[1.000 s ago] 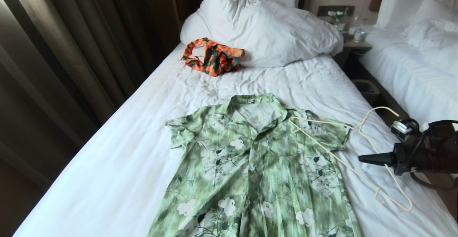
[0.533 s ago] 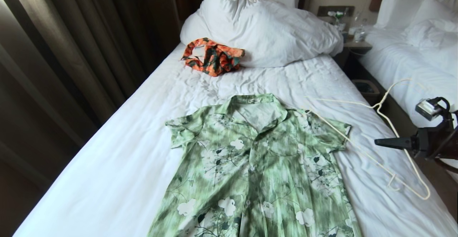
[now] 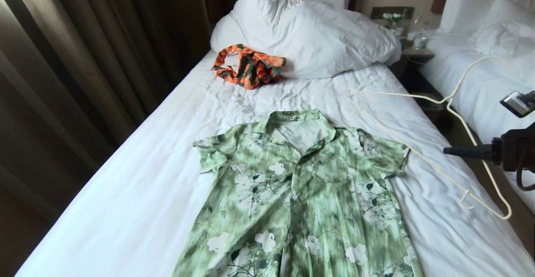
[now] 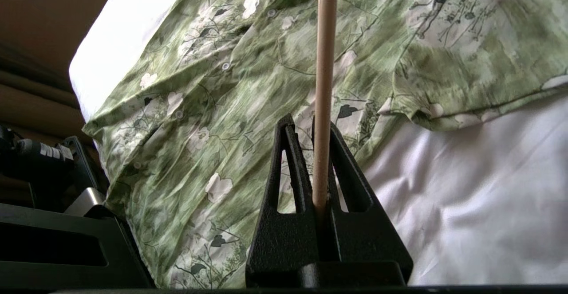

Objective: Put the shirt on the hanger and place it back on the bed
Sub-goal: Lift the shirt and hanger

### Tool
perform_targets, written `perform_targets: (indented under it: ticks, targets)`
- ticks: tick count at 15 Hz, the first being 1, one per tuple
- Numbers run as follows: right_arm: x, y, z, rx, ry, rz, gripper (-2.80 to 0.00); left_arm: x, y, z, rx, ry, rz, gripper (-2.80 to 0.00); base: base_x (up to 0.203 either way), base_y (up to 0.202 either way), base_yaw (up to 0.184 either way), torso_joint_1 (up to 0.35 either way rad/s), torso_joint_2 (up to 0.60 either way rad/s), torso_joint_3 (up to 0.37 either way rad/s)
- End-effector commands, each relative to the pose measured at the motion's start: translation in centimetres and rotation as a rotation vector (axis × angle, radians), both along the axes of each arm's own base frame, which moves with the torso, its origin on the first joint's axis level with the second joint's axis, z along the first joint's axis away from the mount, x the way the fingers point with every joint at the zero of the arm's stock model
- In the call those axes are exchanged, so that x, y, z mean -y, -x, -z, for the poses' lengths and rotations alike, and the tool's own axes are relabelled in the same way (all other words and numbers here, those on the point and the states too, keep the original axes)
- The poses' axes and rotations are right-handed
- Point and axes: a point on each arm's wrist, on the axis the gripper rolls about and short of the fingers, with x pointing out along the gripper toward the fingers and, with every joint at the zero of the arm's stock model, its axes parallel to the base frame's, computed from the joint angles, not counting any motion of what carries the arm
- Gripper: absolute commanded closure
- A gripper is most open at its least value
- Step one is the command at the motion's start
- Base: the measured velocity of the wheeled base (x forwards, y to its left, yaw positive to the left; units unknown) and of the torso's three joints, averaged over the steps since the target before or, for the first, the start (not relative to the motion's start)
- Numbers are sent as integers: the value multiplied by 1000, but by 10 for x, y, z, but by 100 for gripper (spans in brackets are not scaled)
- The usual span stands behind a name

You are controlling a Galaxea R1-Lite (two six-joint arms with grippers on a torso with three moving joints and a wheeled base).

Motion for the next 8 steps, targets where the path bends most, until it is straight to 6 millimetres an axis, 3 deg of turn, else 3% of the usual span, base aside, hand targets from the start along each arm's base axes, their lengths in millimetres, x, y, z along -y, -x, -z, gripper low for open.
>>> perform_targets:
  ticks: [1,5,8]
  targets:
    - [-18,10,-18,69,41,-40,0,0,0,0,2,0,-6,0,0,0,0,0,0,0]
    - [-41,16,-28,99,45,-114,0,0,0,0,2,0,-6,0,0,0,0,0,0,0]
    - [-72,32,-36,122,78,-180,0,0,0,0,2,0,-5,0,0,0,0,0,0,0]
